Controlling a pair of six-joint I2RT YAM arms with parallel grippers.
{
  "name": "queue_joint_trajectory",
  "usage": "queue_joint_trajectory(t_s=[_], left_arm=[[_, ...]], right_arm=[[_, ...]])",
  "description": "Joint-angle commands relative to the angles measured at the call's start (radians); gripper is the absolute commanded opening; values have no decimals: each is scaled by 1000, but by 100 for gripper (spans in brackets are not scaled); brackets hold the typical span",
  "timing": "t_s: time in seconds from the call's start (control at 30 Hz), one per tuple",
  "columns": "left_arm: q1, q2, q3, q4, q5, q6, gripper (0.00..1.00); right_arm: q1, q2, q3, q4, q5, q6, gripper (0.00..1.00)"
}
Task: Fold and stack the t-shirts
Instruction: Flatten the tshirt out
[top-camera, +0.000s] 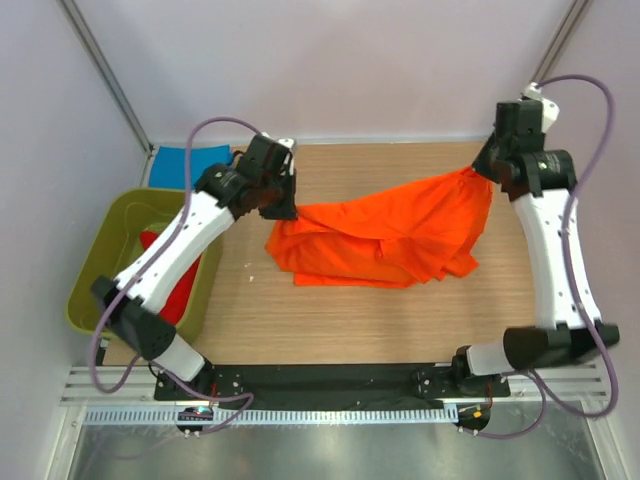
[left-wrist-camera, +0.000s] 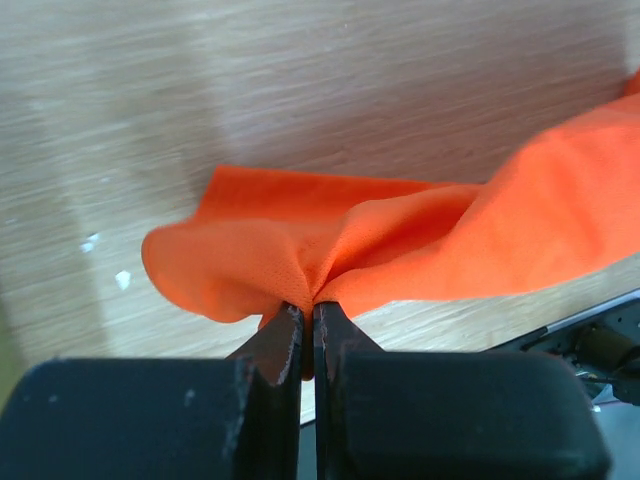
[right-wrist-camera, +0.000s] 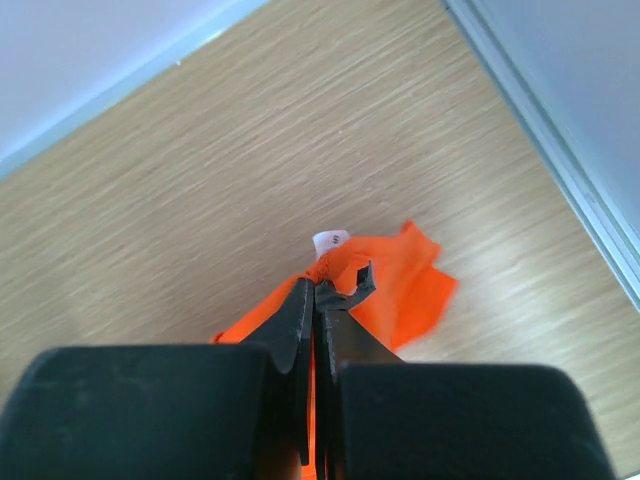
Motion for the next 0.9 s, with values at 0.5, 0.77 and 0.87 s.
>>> queue_joint_trajectory(t_s=[0.5,0.77,0.87], left_arm=[[149,591,305,38,114,53,46],[114,292,31,89,20,98,54],[94,197,-86,135,100,105,54]], right_arm=[[-52,656,227,103,-172,-8,52],[-52,313,-256,105,-266,202,55],[-50,185,-480,165,-353,268,52]])
